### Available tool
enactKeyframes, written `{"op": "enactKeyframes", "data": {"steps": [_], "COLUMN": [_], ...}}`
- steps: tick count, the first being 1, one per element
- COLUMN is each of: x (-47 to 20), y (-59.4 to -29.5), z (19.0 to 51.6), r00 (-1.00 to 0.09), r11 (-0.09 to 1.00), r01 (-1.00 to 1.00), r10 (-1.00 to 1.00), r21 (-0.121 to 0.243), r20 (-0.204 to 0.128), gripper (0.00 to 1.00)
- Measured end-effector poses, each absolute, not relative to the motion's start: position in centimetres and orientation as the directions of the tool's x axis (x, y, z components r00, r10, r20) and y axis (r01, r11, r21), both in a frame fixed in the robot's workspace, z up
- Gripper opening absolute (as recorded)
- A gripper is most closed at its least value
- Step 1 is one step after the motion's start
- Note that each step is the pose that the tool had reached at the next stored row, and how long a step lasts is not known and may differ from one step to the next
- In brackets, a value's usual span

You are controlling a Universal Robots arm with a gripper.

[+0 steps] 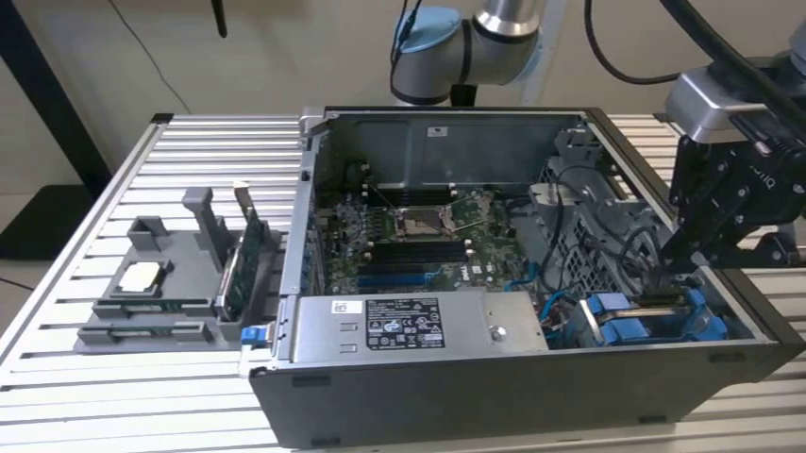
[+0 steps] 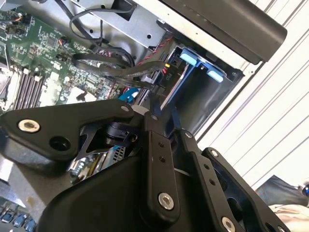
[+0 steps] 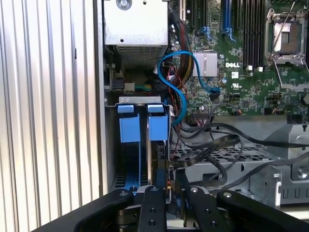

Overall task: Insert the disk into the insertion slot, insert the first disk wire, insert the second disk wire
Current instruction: 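Insert the second disk wire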

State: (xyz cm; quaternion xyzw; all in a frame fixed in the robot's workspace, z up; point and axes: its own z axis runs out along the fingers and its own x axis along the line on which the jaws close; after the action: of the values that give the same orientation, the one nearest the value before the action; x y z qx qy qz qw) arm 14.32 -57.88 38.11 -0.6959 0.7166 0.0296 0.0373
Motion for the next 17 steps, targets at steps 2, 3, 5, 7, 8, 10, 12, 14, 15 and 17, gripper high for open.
{"op": "enactKeyframes", "data": {"steps": [2,3,5,7,8,10,12,14,15,17], "x": [14.32,14.32,14.32,14.32,14.32,14.32,14.32,14.32,14.32,14.31], "y": [-57.88,-57.88,-57.88,-57.88,-57.88,-57.88,-57.88,-57.88,-57.88,-57.88], "z": [38.14,38.15,38.17,38.19,38.24,38.33,38.50,38.67,38.75,38.85], "r00": [-0.029,-0.029,-0.029,-0.029,-0.029,-0.029,-0.029,-0.029,-0.029,-0.029], "r11": [0.030,0.030,0.030,0.030,0.030,0.030,0.030,0.030,0.030,0.030], "r01": [-1.000,-1.000,-1.000,-1.000,-1.000,-1.000,-1.000,-1.000,-1.000,-1.000], "r10": [-0.995,-0.995,-0.995,-0.995,-0.995,-0.995,-0.995,-0.995,-0.995,-0.995], "r21": [-0.009,-0.009,-0.009,-0.009,-0.009,-0.009,-0.009,-0.009,-0.009,-0.009], "r20": [-0.095,-0.095,-0.095,-0.094,-0.094,-0.095,-0.094,-0.095,-0.095,-0.095], "gripper": [0.24,0.24,0.24,0.24,0.24,0.24,0.24,0.24,0.24,0.24]}}
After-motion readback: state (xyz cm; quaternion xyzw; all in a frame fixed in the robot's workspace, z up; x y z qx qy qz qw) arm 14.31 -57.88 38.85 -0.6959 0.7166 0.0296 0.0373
